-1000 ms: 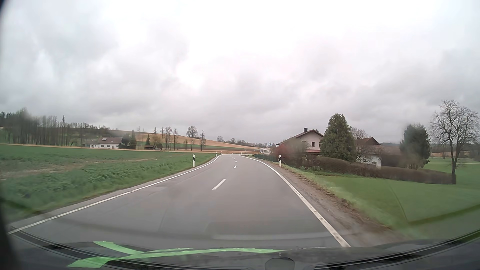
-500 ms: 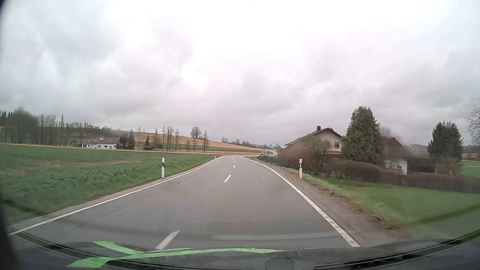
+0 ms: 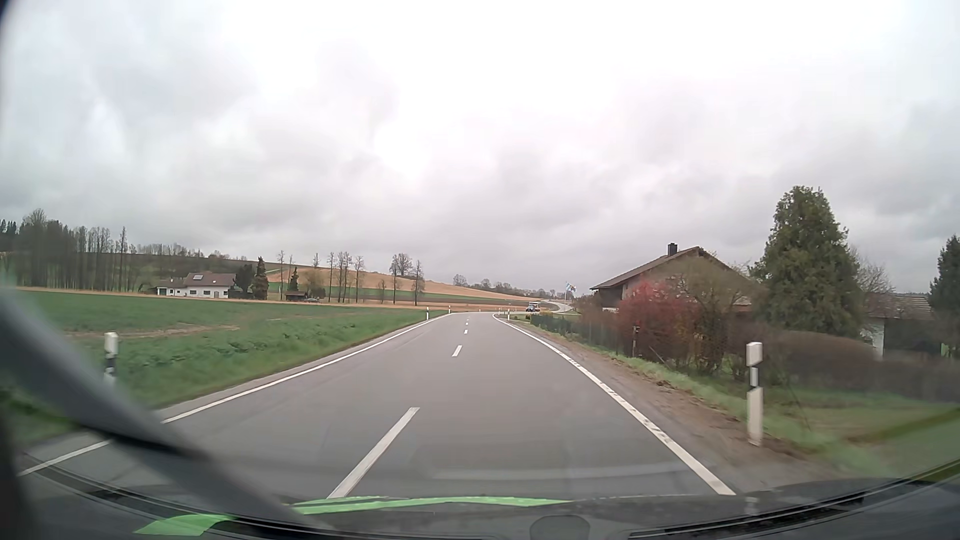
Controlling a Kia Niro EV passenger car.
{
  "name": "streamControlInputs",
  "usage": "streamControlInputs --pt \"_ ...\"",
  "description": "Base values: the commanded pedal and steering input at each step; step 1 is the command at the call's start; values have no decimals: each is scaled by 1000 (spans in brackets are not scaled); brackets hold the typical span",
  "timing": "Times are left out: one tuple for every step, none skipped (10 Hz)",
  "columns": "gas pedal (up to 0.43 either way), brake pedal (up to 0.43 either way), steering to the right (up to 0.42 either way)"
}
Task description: Follow the waypoints while adhering to traffic rules and regulations
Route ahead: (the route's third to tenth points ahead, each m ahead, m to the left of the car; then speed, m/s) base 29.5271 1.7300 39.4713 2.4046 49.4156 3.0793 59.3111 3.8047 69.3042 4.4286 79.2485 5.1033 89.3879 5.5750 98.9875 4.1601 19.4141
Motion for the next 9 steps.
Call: streamControlInputs --pt "0 0 -11" --pt "0 0 -11" --pt "0 0 -11" --pt "0 0 -11" --pt "0 0 -11" --pt "0 0 -11" --pt "0 24 -11" --pt "0 61 -11" --pt "0 85 -11"
